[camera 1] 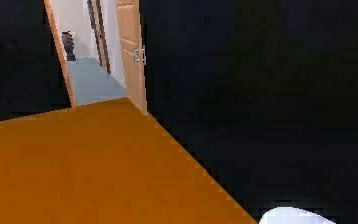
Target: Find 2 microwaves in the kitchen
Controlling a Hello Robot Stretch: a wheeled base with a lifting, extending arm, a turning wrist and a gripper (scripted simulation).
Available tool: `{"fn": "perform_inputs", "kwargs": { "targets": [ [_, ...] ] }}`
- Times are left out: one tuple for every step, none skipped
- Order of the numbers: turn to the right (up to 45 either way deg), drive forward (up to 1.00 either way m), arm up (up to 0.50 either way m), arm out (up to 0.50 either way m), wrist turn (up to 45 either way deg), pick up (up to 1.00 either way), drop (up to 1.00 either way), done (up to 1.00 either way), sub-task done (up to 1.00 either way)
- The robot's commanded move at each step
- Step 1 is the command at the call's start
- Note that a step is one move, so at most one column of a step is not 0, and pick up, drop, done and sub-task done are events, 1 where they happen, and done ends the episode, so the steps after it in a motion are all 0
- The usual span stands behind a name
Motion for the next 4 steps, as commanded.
{"fn": "perform_inputs", "kwargs": {
  "targets": [
    [-18.0, 0.0, 0.0, 0.0, 0.0, 0.0, 0.0, 0.0, 0.0],
    [0.0, 1.0, 0.0, 0.0, 0.0, 0.0, 0.0, 0.0, 0.0],
    [0.0, 1.0, 0.0, 0.0, 0.0, 0.0, 0.0, 0.0, 0.0],
    [-3.0, 0.0, 0.0, 0.0, 0.0, 0.0, 0.0, 0.0, 0.0]
  ]
}}
